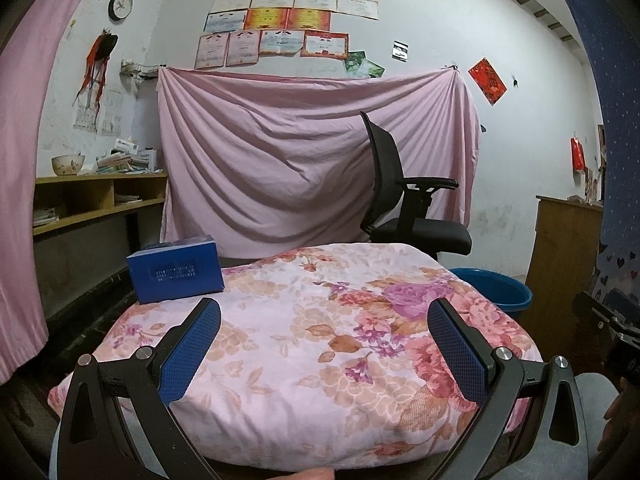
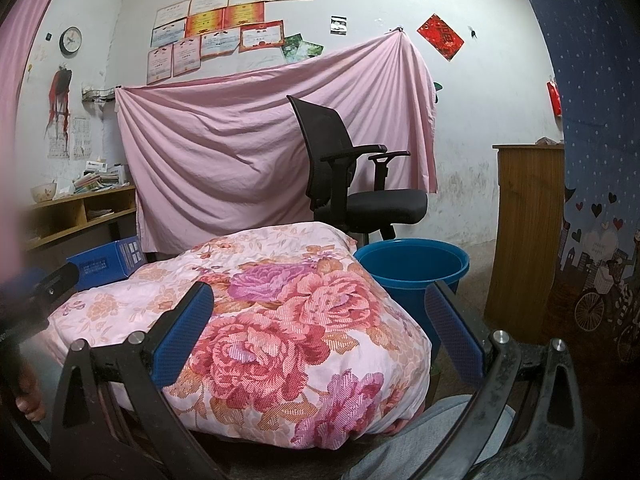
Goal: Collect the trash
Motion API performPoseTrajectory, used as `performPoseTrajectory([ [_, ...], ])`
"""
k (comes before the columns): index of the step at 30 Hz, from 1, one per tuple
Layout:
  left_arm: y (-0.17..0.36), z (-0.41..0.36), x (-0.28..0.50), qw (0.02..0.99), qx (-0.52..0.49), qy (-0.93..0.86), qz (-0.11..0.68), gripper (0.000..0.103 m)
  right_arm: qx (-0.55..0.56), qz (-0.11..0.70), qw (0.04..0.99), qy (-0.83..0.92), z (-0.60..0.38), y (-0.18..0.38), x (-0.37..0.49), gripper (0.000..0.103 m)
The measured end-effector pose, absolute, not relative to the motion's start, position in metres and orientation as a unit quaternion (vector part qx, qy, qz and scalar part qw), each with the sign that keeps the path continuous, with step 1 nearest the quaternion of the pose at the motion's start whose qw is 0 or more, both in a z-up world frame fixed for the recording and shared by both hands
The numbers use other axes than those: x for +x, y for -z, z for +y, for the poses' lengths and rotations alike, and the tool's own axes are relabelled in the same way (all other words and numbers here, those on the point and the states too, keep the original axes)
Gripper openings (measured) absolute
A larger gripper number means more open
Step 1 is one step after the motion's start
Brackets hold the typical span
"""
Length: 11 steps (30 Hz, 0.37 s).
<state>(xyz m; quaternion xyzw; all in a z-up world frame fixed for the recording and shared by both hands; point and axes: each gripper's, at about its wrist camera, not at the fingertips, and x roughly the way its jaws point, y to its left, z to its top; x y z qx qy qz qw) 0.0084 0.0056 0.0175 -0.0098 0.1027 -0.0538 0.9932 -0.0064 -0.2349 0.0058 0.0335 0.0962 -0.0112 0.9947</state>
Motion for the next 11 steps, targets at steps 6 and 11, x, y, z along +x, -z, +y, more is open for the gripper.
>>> performPoseTrajectory([
  [6, -0.015, 0.004, 0.010, 0.993, -0.004, 0.051, 0.104, 0.101, 0.035, 0.099, 0.994, 0.011, -0.229, -0.004, -0.007, 0.103],
  [11, -0.013, 0.003, 0.014, 0.993, -0.006, 0.047, 0.106, 0.101, 0.037, 0.100, 0.994, 0.011, -0.224, -0.003, -0.009, 0.103],
])
